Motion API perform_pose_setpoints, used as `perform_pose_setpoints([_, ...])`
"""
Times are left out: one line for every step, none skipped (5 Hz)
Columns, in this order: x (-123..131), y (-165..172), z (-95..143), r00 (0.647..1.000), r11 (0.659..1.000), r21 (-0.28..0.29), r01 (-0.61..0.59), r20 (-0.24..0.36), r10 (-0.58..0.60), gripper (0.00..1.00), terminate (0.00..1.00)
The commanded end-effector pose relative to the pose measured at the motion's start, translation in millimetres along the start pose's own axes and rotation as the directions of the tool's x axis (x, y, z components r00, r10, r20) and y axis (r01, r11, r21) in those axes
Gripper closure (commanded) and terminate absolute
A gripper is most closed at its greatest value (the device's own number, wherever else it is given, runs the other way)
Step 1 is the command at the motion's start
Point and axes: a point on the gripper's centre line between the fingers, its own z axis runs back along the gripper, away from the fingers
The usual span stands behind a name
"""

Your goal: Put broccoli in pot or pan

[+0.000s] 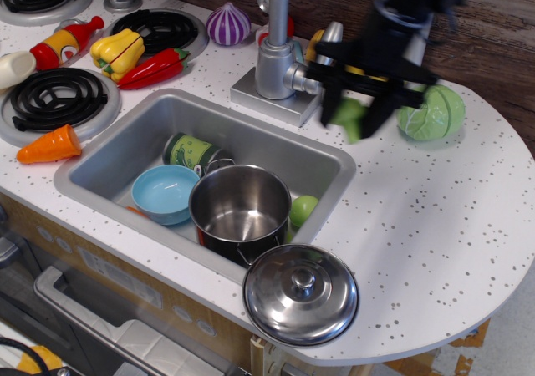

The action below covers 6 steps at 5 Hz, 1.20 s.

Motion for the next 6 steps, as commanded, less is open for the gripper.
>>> perform_pose_setpoints([-16.0,56.5,3.7,0.998,0.999,-0.017,0.032,0.051,-0.031,1.00,0.00])
perform_pose_setpoints([-33.2,71.3,-14.9,0.993,0.994,-0.037,0.102,0.057,-0.100,1.00,0.00])
perform_pose_setpoints([-39.2,67.3,-28.5,0.988,0.989,-0.047,0.139,0.077,-0.135,1.00,0.00])
perform_pose_setpoints([-37.1,64.2,-32.5,0.983,0.986,-0.044,0.160,0.102,-0.155,1.00,0.00])
perform_pose_setpoints([-29.8,61.5,-26.9,0.972,0.983,-0.029,0.184,0.153,-0.177,0.00,0.00])
perform_pose_setpoints([-29.8,61.5,-26.9,0.972,0.983,-0.029,0.184,0.153,-0.177,0.00,0.00])
